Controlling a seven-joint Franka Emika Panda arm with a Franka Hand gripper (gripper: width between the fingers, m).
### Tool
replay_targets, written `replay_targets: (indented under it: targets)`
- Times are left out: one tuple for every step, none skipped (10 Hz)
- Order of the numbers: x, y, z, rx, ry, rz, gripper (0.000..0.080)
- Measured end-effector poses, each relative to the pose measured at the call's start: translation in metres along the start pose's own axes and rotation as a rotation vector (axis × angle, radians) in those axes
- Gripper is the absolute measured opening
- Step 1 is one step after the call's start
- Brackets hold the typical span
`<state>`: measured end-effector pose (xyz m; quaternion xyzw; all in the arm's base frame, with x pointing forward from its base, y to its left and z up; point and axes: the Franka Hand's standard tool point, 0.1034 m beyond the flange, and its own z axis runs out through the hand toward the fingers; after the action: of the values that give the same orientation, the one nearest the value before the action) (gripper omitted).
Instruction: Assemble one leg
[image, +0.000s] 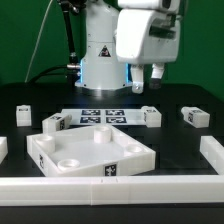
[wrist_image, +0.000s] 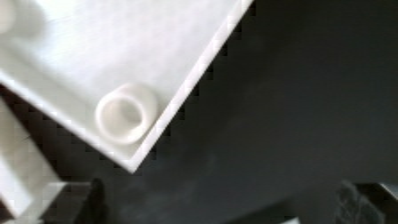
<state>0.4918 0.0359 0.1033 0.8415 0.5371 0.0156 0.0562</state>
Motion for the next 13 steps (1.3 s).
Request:
replay_targets:
  targets:
    - [-0.016,-0.002,0.012,0.020,-0.006,-0.116,0.0650]
    - [-0.027,-0.001,0.019,0.033,-0.010,-0.180,0.0650]
    - [-0.033,0.000,0.022,0.041,-0.014,-0.203,0.0650]
    - [-0.032,0.000,0.022,0.041,-0.013,-0.202,0.0650]
    - [-0.032,0.000,0.022,0.041,-0.013,-0.202,0.0650]
    - [-0.032,0.000,0.022,0.041,-0.014,-0.202,0.0650]
    - [-0.032,0.000,0.022,0.041,-0.014,-0.202,0.0650]
    - [-0.034,0.000,0.023,0.038,-0.014,-0.246,0.0650]
    - [-0.045,-0.002,0.027,0.039,-0.010,-0.377,0.0650]
    - [-0.056,-0.003,0.033,0.053,-0.012,-0.445,0.0650]
    - [-0.068,-0.001,0.039,0.067,-0.010,-0.532,0.0650]
    - [-0.078,0.002,0.044,0.077,-0.009,-0.589,0.0650]
    - [-0.086,0.005,0.048,0.089,-0.009,-0.644,0.0650]
